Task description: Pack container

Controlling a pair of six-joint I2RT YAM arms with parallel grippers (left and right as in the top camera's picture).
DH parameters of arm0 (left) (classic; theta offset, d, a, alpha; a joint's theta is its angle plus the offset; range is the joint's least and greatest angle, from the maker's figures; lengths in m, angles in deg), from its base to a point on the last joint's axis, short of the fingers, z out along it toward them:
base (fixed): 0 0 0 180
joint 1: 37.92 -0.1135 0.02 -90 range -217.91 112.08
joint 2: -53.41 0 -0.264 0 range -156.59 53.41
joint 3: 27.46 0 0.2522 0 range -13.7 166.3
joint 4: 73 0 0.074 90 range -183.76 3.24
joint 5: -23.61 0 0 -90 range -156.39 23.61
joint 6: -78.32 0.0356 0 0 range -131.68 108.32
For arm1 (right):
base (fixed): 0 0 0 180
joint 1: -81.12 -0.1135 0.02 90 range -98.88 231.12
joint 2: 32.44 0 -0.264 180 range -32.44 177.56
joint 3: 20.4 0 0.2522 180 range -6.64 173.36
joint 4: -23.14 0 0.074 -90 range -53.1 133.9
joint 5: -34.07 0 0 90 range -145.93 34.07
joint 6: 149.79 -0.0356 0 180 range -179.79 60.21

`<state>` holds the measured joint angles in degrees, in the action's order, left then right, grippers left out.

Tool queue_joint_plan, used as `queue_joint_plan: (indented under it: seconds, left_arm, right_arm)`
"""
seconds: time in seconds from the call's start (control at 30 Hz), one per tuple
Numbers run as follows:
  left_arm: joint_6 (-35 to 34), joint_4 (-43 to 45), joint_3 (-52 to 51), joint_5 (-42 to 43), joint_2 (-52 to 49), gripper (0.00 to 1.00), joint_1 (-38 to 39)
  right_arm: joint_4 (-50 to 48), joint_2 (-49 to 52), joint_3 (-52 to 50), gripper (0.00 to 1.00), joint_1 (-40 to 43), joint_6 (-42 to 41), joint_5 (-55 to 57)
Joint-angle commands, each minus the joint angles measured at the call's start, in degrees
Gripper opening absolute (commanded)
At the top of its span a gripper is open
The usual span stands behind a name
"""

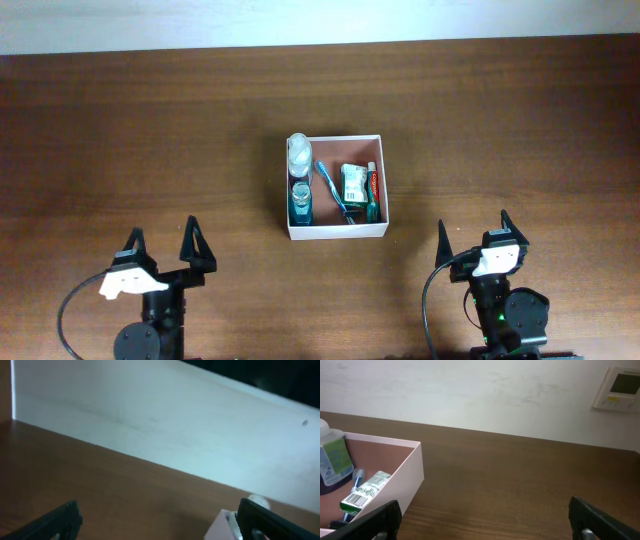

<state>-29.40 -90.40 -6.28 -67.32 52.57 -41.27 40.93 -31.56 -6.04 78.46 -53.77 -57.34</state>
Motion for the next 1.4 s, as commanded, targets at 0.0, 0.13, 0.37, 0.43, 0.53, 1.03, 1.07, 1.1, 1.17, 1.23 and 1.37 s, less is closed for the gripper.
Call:
queue_joint_plan:
  seconds: [0.0,0.13,0.37,0.43,0.53,1.03,1.07,1.1,1.17,1.23,1.37]
  left_arm:
    - [7.0,0.4,-1.4,-0.3,0.5,1.0,-0.1]
    - [10.5,0.4,-2.8,-0.4,0.5,1.0,-0.1]
    - [11.2,0.2,-5.8,0.1,0.5,1.0,0.0]
    - [11.3,0.2,-6.4,1.4,0.5,1.0,0.0]
    - [12.2,0.2,-6.8,1.4,0.5,1.0,0.9]
    - [16.5,-1.1,-6.9,0.9,0.5,1.0,3.2]
    - [16.5,-1.1,-6.9,0.7,0.5,1.0,3.2]
    - [16.5,-1.1,-6.9,0.5,0.5,1.0,3.2]
    - [16.5,-1.1,-6.9,0.5,0.5,1.0,3.2]
    - [16.5,-1.1,-6.9,0.5,0.5,1.0,3.2]
    - [16.5,-1.1,-6.9,0.5,0.5,1.0,3.2]
  right_arm:
    - [0.3,-0.7,-0.3,0.98,0.5,0.0,-0.3]
    - [0.3,-0.7,-0.3,0.98,0.5,0.0,-0.3]
    - [0.3,-0.7,-0.3,0.98,0.5,0.0,-0.3]
    - [0.3,-0.7,-0.3,0.98,0.5,0.0,-0.3]
    - [0.3,-0.7,-0.3,0.98,0.5,0.0,-0.3]
    - [0.3,-0.7,-0.3,0.98,0.5,0.0,-0.3]
    - [0.3,-0.7,-0.3,0.98,0.5,0.0,-0.3]
    - [0.3,-0.7,-0.3,0.98,0.5,0.0,-0.3]
    - [0.3,-0.7,-0.3,0.98,0.5,0.0,-0.3]
    - [0.3,-0.7,-0.3,0.98,0.5,0.0,-0.3]
    - [0.3,-0.7,-0.3,0.98,0.5,0.0,-0.3]
